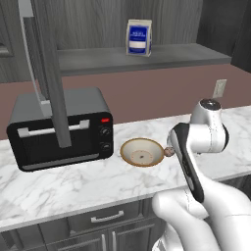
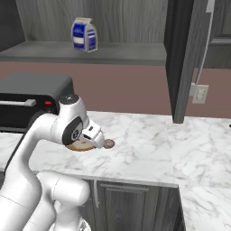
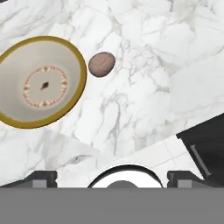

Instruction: Pick the egg and butter from the fridge and place them by the bowl for mixing.

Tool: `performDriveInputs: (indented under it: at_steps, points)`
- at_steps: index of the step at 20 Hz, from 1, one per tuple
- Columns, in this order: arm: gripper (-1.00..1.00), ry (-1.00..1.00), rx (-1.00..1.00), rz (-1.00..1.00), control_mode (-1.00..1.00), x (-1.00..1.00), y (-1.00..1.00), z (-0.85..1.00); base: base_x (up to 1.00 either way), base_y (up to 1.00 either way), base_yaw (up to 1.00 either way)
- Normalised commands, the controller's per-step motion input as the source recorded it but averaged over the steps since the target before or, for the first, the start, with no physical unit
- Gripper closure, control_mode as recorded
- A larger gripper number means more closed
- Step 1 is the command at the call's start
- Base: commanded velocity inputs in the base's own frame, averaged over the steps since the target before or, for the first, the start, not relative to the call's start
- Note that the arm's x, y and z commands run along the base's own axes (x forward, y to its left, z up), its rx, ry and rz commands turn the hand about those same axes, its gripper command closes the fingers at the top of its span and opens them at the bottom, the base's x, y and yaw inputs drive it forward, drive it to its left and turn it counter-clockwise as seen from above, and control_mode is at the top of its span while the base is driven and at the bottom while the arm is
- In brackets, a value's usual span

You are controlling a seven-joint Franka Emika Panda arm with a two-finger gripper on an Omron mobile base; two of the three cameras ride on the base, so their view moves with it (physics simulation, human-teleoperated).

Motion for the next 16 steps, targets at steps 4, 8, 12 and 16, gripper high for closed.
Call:
performDriveInputs:
  at_steps: [4,8,12,16]
  points:
    - [-1.0,-0.03,-0.14,0.21,-1.0,-0.49,0.14,0.19,0.0,0.0,0.0]
    - [-1.0,0.0,-0.07,0.12,-1.0,-0.41,0.14,0.11,0.0,0.0,0.0]
    - [-1.0,0.0,-0.06,0.07,-1.0,-0.31,0.07,0.02,0.0,0.0,0.0]
    - [-1.0,0.0,0.0,0.0,-1.0,-0.03,0.01,0.0,0.0,0.0,0.0]
